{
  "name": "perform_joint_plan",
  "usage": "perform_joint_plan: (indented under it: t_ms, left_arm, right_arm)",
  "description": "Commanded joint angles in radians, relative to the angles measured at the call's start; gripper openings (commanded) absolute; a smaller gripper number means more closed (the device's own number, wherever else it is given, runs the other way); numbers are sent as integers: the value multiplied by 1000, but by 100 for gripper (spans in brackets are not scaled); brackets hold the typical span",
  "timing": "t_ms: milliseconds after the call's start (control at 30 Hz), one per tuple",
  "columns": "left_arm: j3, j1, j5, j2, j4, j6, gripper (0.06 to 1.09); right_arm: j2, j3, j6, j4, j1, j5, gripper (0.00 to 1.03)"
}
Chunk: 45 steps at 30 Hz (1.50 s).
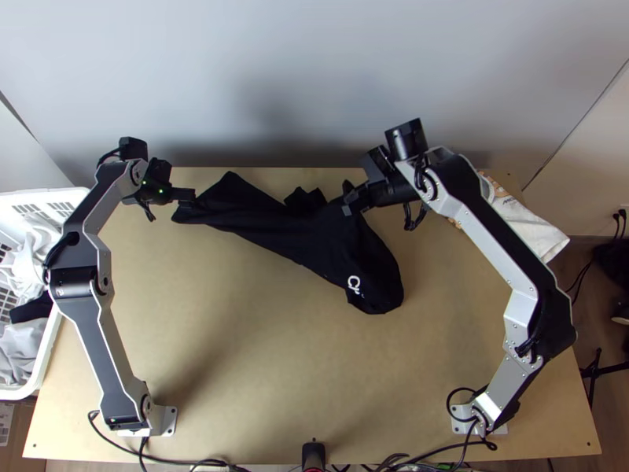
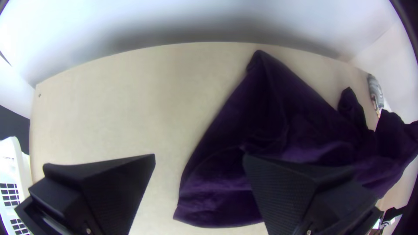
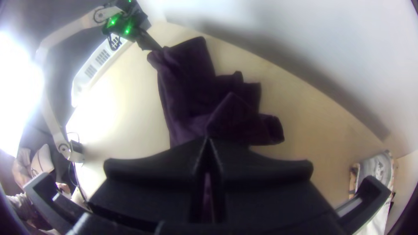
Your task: Fold the t-shirt
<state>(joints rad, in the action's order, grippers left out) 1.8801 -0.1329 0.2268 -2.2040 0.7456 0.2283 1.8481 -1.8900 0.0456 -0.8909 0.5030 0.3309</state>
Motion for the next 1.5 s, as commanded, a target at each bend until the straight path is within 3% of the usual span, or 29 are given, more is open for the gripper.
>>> perform_joint_plan:
  t_ms: [0, 633, 833, 967, 1167, 1467]
  left_arm:
    - [4, 10, 0, 20, 11, 3, 104]
    - [-16, -5, 9, 104, 77, 23, 104]
    - [-33, 29, 22, 115, 189, 51, 104]
    - [-79, 32, 108, 130, 262, 39, 104]
    - [-177, 39, 144, 168, 235, 34, 104]
    - [-225, 32, 100, 171, 153, 52, 104]
  right_arm:
    - [-32, 101, -1, -2, 2, 0, 3]
    - [-109, 138, -35, 47, -96, -72, 3]
    - [-110, 166, -30, 47, -93, -70, 3]
    - [-105, 164, -33, 53, -92, -70, 3]
    - [-101, 160, -36, 56, -86, -70, 3]
    - [-105, 164, -35, 55, -84, -70, 3]
